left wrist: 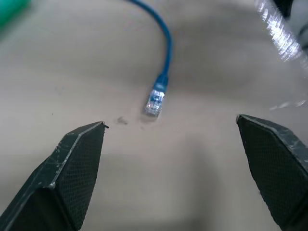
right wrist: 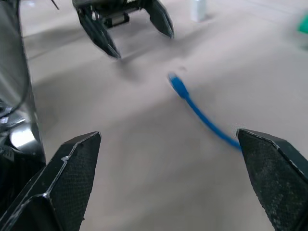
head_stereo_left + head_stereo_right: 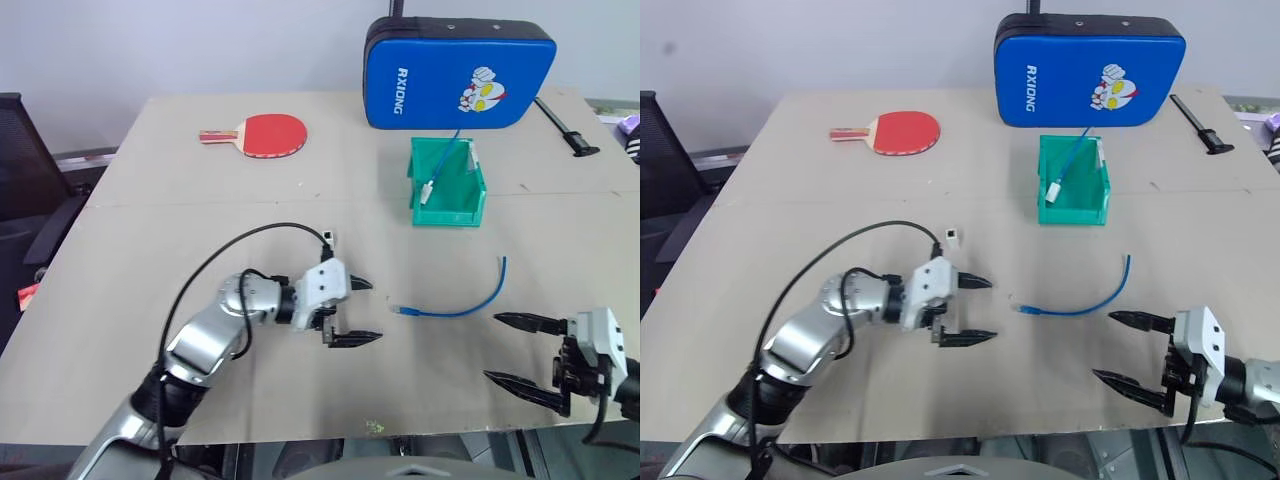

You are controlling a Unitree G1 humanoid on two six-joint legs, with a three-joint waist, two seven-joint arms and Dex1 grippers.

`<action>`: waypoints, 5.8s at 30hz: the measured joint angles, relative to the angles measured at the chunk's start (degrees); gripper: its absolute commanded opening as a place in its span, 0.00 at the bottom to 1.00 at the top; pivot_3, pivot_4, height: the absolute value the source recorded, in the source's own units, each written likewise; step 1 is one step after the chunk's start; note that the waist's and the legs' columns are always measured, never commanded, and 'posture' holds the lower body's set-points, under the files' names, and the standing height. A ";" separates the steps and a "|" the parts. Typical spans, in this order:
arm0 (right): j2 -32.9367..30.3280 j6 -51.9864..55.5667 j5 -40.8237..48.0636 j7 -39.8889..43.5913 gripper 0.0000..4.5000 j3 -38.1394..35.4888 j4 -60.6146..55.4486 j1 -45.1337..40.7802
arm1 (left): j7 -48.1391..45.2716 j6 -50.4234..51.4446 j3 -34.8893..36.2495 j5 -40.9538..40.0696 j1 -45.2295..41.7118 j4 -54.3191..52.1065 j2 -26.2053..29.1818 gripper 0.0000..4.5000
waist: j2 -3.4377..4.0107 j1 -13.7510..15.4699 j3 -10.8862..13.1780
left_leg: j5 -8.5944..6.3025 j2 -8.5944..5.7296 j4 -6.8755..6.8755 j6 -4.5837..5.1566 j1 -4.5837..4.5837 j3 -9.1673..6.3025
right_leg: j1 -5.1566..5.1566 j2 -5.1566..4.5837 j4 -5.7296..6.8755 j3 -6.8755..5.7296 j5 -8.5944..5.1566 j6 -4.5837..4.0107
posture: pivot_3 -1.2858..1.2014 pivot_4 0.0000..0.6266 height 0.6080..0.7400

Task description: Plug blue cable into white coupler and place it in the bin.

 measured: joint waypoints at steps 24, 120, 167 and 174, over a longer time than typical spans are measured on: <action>1.66 -4.77 -2.13 -7.97 1.00 -2.16 -4.62 6.87 | -3.58 -3.25 -5.60 8.15 -10.93 15.98 -10.42 0.01 | 0.03 0.92 -0.01 | 0.00 -0.08 -0.08 0.01 0.36 -0.15 | 0.36 -0.02 -0.05 0.02 -0.01 0.01 | 0.52 0.24 1.00; 6.88 15.13 20.90 -20.62 0.00 10.87 -0.88 -23.33 | 11.76 -2.37 16.41 -8.49 15.36 -10.27 -6.44 0.55 | 0.07 0.18 0.00 | 0.00 -0.28 -0.26 0.00 0.31 -0.62 | 0.15 0.00 -0.22 0.20 0.00 0.02 | 0.52 0.24 1.00; 6.08 13.44 16.77 -18.13 0.00 12.05 -1.53 -26.28 | 50.79 -24.49 15.78 19.52 6.28 22.51 -29.52 0.08 | 0.05 2.37 -0.06 | 0.00 -0.54 -0.16 0.00 0.34 -0.75 | 0.23 -0.22 -0.12 0.11 0.16 0.26 | 0.52 0.24 1.00; 6.44 13.96 10.32 -24.58 0.00 14.74 -1.93 -31.71 | 37.09 -28.65 13.53 13.17 6.34 22.94 -26.56 0.08 | 0.06 1.93 -0.05 | 0.00 -0.54 -0.16 0.00 0.31 -0.74 | 0.16 -0.20 -0.19 0.13 0.16 0.26 | 0.52 0.24 1.00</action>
